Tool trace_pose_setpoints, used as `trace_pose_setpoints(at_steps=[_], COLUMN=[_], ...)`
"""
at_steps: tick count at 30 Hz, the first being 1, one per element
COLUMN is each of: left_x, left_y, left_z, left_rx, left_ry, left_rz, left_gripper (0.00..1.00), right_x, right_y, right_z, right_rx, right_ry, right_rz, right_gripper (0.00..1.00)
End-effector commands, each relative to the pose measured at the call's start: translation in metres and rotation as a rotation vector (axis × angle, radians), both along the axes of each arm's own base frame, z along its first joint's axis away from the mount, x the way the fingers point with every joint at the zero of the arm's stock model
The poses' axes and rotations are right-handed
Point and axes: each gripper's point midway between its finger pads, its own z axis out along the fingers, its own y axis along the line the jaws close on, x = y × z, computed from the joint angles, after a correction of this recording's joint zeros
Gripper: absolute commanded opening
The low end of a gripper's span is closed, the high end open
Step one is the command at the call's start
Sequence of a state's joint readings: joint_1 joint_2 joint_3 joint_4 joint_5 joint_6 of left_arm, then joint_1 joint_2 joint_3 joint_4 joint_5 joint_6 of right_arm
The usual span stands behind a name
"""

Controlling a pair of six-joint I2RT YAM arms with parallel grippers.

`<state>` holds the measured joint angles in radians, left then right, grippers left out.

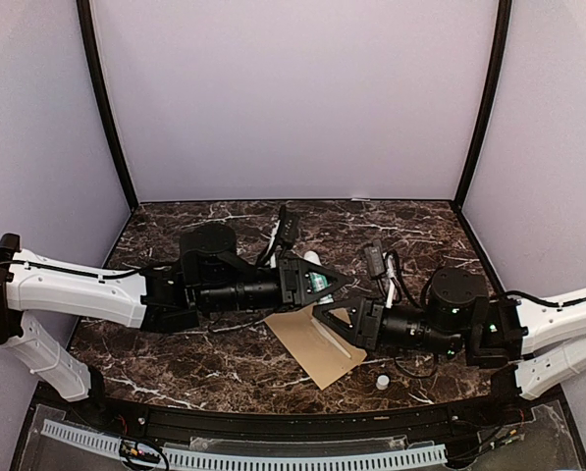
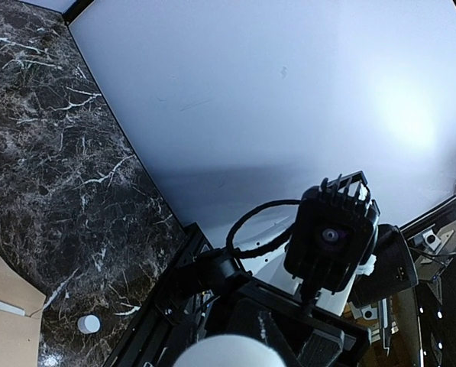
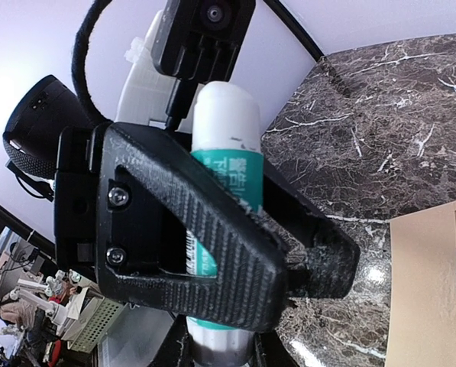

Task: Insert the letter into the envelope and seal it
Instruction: Paint the envelope at the center of the board, then seal the envelope flap on the envelope.

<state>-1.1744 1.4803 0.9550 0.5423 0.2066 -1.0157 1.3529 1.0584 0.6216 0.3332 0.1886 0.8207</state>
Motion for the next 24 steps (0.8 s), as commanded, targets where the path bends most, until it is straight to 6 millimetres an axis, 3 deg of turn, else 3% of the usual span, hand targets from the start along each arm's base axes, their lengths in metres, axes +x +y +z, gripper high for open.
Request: trace_pose_setpoints(at_steps=[1, 5, 7, 10, 12, 14, 18, 24], left_x=[-0.01, -0.01, -0.008, -0.004, 0.003, 0.015, 0.032, 0.035], left_y=[-0.002, -0.001, 0.001, 0.008, 0.017, 0.03, 0.06, 0.085], left_z=[0.024, 0.022, 0.02, 0.015, 0.005, -0.012, -0.045, -0.099], left_rx=[-0.046, -0.031, -0.019, 0.01, 0.051, 0.113, 0.211, 0.411], left_ry=[-0.032, -0.034, -0.035, -0.031, -0.029, -0.018, 0.01, 0.013], left_rz=[-0.043, -0.043, -0.04, -0.038, -0.024, 0.004, 0.044, -0.001], left_gripper=[0.17, 0.08, 0.05, 0.04, 0.04, 0.03, 0.03, 0.03], right_x=[0.012, 0.01, 0.009, 0.009, 0.01, 0.012, 0.024, 0.067], right_y=[-0.001, 0.001, 0.0, -0.003, -0.008, -0.014, -0.034, -0.074], right_z=[0.004, -0.001, -0.002, -0.007, -0.013, -0.019, -0.038, -0.075], right_rx=[0.021, 0.01, 0.002, -0.027, -0.065, -0.102, -0.194, -0.29], right_ry=[0.002, 0.009, 0.01, 0.007, 0.011, 0.015, 0.042, 0.142], right_rz=[-0.06, -0.048, -0.044, -0.045, -0.058, -0.07, -0.134, -0.254], right_gripper=[0.04, 0.13, 0.26, 0.55, 0.68, 0.73, 0.76, 0.67])
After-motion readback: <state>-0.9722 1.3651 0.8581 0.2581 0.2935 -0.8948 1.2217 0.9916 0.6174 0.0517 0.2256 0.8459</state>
